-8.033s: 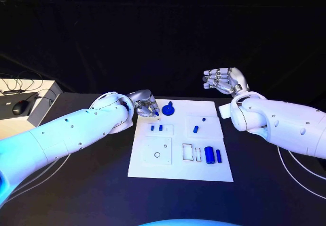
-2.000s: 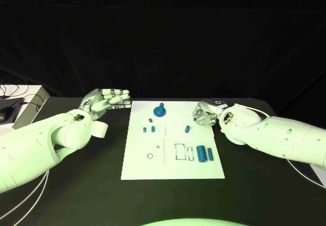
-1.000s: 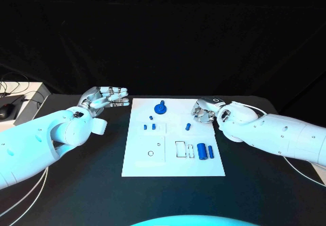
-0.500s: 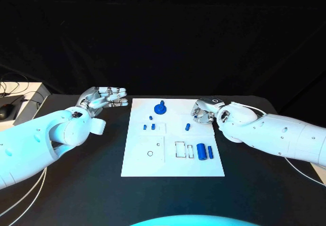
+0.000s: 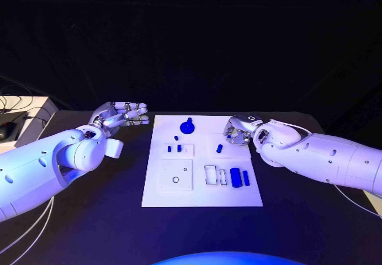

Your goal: Assemble the parts on the task board

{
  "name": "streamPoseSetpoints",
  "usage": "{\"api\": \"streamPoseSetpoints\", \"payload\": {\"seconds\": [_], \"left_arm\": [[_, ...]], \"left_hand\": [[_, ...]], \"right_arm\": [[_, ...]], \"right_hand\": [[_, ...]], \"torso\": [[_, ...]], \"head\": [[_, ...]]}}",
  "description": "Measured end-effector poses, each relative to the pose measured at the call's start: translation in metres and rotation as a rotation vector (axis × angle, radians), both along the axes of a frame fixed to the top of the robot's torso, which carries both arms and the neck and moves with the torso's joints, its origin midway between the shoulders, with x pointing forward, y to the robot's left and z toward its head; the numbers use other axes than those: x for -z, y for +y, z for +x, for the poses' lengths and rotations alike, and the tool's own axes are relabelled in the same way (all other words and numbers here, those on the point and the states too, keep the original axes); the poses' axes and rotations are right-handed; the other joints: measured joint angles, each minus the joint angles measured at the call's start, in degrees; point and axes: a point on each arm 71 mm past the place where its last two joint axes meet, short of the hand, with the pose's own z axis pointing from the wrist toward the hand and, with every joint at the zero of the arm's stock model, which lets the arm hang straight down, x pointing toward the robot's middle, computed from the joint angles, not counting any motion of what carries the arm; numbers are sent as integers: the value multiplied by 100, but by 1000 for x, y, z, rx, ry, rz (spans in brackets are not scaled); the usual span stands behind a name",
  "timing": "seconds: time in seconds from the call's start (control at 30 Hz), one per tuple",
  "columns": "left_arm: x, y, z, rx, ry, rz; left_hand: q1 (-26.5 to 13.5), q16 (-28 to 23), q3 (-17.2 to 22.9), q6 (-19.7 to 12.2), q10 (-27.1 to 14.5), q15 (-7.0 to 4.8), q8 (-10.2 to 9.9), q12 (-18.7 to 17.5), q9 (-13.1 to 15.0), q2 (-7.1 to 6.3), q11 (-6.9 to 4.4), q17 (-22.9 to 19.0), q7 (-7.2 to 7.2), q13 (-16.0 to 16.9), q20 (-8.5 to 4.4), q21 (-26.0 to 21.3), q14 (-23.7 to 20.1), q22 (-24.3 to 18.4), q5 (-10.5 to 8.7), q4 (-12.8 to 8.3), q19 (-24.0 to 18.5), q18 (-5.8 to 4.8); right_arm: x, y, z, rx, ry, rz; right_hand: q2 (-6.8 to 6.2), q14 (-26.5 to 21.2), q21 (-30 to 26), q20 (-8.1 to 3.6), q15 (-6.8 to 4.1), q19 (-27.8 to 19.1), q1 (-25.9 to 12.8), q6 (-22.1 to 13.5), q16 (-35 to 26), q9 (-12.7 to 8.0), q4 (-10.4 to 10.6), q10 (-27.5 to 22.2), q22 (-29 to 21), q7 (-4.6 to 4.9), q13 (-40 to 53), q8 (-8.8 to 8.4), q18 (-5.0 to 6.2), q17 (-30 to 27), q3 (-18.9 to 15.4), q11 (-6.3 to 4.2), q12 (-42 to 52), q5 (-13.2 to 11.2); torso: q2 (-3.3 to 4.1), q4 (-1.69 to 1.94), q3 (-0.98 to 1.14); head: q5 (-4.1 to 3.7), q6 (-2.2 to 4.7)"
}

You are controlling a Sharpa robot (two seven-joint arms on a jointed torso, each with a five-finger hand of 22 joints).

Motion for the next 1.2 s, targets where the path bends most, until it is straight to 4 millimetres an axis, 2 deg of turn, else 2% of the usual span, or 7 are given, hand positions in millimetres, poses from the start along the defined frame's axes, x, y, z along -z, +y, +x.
{"api": "streamPoseSetpoints", "payload": {"seconds": [0.43,0.7,0.77,0.87,0.97,1.07,1.2], "left_arm": [[1,1,0,-3,3,2],[1,1,0,-4,5,3],[1,1,0,-4,6,3],[1,1,0,-4,6,3],[1,1,0,-4,6,3],[2,1,0,-5,7,3],[2,1,0,-5,7,3]], "left_hand": [[0,7,0,0,-40,1,0,0,0,0,0,-6,0,0,0,0,-1,-20,0,0,0,0],[0,23,15,0,-72,11,0,0,0,0,9,-13,0,0,0,0,-54,-30,0,-15,0,0],[0,23,15,0,-81,11,0,0,0,0,0,-19,0,0,0,0,-54,-30,0,-15,0,0],[0,23,15,0,-102,11,0,0,0,0,20,-19,0,0,21,0,-54,-41,0,-15,21,0],[0,23,31,0,-102,11,0,0,0,0,20,-19,-1,0,21,0,-53,-47,0,-31,20,0],[0,23,31,0,-102,11,0,0,0,0,20,-19,0,0,20,0,-53,-47,0,-31,20,0],[0,44,48,0,-102,11,0,0,0,0,20,-19,0,0,20,0,-53,-53,0,-15,20,0]], "right_arm": [[1,-2,-1,4,-2,-7],[1,-2,-1,3,-3,-9],[1,-2,-2,3,-3,-8],[1,-1,-2,3,-3,-8],[1,-1,-2,3,-4,-6],[1,-1,-2,4,-5,-5],[0,-1,-2,4,-8,-1]], "right_hand": [[0,0,-92,-9,0,33,0,0,0,-1,-155,1,178,-1,0,0,-44,-6,199,-1,0,34],[0,1,-203,-10,0,72,0,0,0,-2,-289,3,319,-1,0,0,-47,-6,332,-2,0,34],[6,1,-203,-10,-1,72,6,0,0,-2,-313,64,344,-1,0,0,-49,-6,356,-35,0,34],[71,15,-105,-48,-15,113,68,0,13,-2,-335,219,412,-1,-9,0,-78,-2,433,-65,-8,-8],[144,44,30,-59,-44,163,74,85,56,4,-366,374,491,-30,-15,0,-55,20,490,-108,-46,-101],[250,23,153,-70,-65,175,79,176,89,20,-392,436,541,-52,-16,0,-57,40,547,-102,-55,-214],[359,30,268,-99,-98,207,142,320,124,31,-431,497,541,-74,-16,-12,-131,57,632,-41,-34,-435]], "torso": [[1,0,0],[1,-10,-1],[1,-10,0],[1,-7,1],[0,3,3],[-1,7,2],[-1,9,1]], "head": [[-23,-6],[-36,23],[-36,24],[-36,18],[-36,8],[-38,0],[-39,-4]]}}
